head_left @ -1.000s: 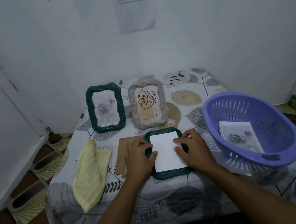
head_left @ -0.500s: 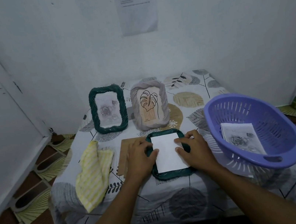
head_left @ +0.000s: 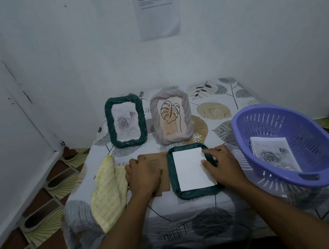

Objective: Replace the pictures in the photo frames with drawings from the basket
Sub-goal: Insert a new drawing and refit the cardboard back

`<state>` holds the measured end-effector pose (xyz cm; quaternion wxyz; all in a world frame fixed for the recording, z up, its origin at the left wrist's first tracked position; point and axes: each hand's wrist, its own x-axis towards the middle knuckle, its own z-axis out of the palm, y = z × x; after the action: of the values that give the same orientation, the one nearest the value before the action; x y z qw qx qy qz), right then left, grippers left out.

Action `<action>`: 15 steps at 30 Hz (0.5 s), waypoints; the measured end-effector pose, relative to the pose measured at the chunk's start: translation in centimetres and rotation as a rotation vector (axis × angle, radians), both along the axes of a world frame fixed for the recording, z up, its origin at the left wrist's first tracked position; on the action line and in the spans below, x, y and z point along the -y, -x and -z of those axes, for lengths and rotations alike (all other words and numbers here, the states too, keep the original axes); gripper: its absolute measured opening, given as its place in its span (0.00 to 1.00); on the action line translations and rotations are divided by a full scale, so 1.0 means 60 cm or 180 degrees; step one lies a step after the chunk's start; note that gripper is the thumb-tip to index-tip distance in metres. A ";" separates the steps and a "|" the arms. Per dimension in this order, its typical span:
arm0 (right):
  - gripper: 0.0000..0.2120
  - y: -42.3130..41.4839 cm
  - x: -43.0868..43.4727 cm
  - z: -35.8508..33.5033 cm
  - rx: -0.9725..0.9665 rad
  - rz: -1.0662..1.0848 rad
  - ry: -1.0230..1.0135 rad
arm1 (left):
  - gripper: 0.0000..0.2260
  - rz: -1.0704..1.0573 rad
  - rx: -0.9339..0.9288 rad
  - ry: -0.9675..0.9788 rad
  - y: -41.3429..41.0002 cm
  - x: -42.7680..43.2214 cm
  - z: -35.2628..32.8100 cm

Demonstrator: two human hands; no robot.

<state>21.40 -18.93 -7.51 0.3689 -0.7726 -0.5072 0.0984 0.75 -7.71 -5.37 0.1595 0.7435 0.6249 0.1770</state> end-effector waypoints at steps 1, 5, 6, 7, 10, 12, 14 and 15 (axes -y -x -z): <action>0.17 0.000 0.000 0.000 -0.0011 0.0000 0.0016 | 0.31 -0.0038 0.0077 0.0132 -0.001 -0.003 -0.003; 0.18 0.000 0.001 -0.002 -0.0023 -0.0011 0.0054 | 0.39 -0.0258 0.0332 0.0606 -0.002 -0.013 -0.024; 0.18 0.001 0.002 -0.002 -0.0034 -0.0012 0.0063 | 0.41 -0.0269 0.0485 0.0671 -0.002 -0.014 -0.028; 0.18 0.001 0.002 -0.003 -0.0044 -0.0020 0.0072 | 0.42 -0.0257 0.0697 0.0738 -0.001 -0.014 -0.034; 0.18 -0.001 0.001 -0.007 -0.0140 -0.0053 0.0102 | 0.40 -0.0167 0.1239 0.0826 0.013 -0.022 -0.040; 0.17 -0.004 0.001 -0.014 -0.0269 -0.0056 0.0141 | 0.31 -0.0152 0.1528 0.0787 0.028 -0.027 -0.049; 0.16 -0.006 0.001 -0.019 -0.0343 -0.0074 0.0166 | 0.22 -0.0109 0.1739 0.0664 0.039 -0.031 -0.065; 0.15 -0.008 0.000 -0.020 -0.0366 -0.0082 0.0177 | 0.20 -0.0105 0.1821 0.0573 0.042 -0.034 -0.074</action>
<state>21.86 -18.95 -6.29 0.3745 -0.7690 -0.4922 0.1614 -1.79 -5.64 -0.95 0.3914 0.6361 0.5797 0.3258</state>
